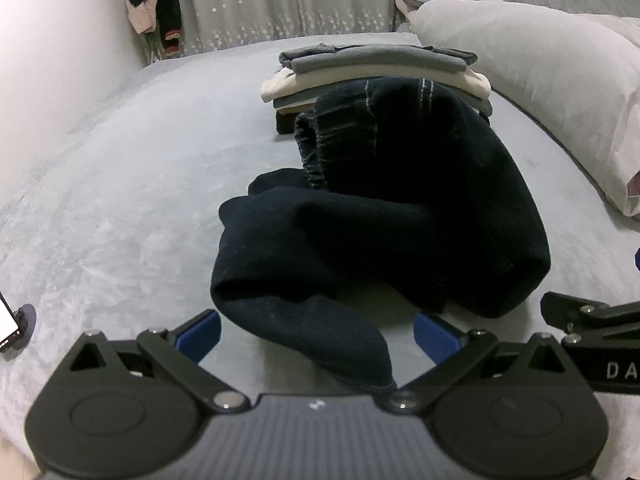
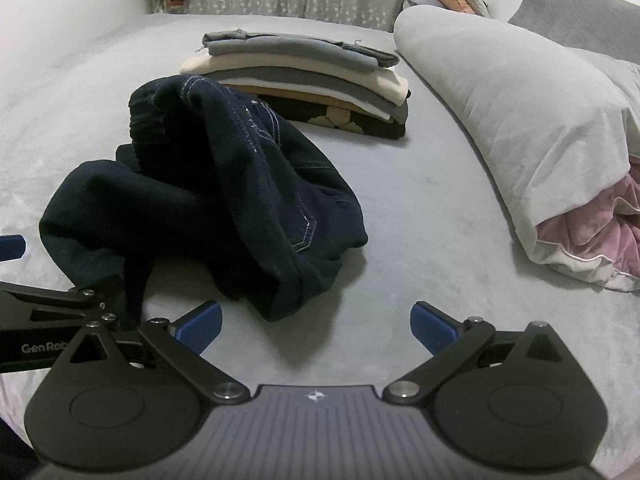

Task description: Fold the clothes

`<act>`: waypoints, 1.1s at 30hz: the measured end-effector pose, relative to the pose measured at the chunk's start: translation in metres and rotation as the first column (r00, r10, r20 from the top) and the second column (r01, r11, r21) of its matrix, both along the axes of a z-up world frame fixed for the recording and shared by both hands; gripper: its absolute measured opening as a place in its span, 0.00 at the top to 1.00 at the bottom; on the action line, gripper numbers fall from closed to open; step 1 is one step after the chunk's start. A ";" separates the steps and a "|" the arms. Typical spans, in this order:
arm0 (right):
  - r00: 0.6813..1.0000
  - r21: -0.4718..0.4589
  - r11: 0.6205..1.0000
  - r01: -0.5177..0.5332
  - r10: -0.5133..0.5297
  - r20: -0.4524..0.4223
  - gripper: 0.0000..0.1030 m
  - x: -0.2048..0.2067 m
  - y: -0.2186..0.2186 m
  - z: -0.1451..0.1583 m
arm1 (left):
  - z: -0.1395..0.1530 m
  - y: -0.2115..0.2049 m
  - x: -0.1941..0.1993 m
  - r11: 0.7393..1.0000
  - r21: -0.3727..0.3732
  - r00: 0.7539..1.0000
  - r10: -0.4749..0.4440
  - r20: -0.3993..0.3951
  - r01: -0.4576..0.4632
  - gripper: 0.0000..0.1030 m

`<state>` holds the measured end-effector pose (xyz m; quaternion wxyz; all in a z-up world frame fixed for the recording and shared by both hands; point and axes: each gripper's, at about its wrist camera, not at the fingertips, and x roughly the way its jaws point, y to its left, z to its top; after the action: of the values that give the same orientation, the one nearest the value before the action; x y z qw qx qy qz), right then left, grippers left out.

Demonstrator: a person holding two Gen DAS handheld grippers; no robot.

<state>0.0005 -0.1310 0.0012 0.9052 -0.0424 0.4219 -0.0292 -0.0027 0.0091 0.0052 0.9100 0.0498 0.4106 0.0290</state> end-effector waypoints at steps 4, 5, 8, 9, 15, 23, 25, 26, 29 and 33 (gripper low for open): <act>1.000 -0.005 1.000 -0.001 0.001 0.001 0.00 0.001 0.001 0.000 | 0.000 -0.001 0.000 1.000 0.000 1.000 -0.002 0.000 0.002 0.00; 1.000 -0.006 1.000 -0.001 0.001 0.001 0.00 0.001 0.001 0.000 | 0.000 -0.001 -0.001 1.000 -0.001 1.000 -0.001 0.001 0.001 0.00; 1.000 -0.010 1.000 -0.002 0.002 0.001 0.00 0.001 0.001 0.000 | 0.001 -0.001 -0.001 1.000 -0.001 1.000 0.001 0.006 -0.001 0.00; 1.000 -0.011 1.000 -0.002 0.002 0.001 0.00 0.001 0.001 -0.001 | 0.002 -0.001 -0.002 1.000 0.000 1.000 0.002 0.008 -0.002 0.00; 1.000 -0.017 1.000 -0.008 0.008 0.000 0.00 0.001 0.002 -0.001 | 0.002 0.000 -0.003 1.000 0.014 1.000 0.006 0.016 -0.007 0.00; 1.000 -0.023 1.000 -0.019 0.019 0.000 0.00 0.001 0.004 -0.001 | 0.002 0.000 -0.003 1.000 0.021 1.000 0.005 0.021 -0.006 0.00; 1.000 -0.021 1.000 -0.018 0.018 0.003 0.00 0.000 0.003 -0.001 | 0.002 0.000 -0.003 1.000 0.025 1.000 0.005 0.022 -0.005 0.00; 1.000 -0.019 1.000 -0.016 0.016 0.004 0.00 0.000 0.003 -0.001 | 0.002 0.000 -0.003 1.000 0.027 1.000 0.004 0.023 -0.005 0.00; 1.000 -0.019 1.000 -0.017 0.017 0.004 0.00 0.001 0.003 -0.001 | 0.002 -0.001 -0.004 0.999 0.035 1.000 0.002 0.024 -0.003 0.00; 1.000 -0.025 0.999 -0.022 0.022 0.004 0.00 0.000 0.005 -0.001 | 0.002 -0.001 -0.004 0.999 0.038 1.000 -0.001 0.027 0.000 0.00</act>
<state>0.0009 -0.1265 0.0003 0.9057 -0.0581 0.4193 -0.0246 -0.0071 0.0078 0.0076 0.9143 0.0668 0.3977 0.0373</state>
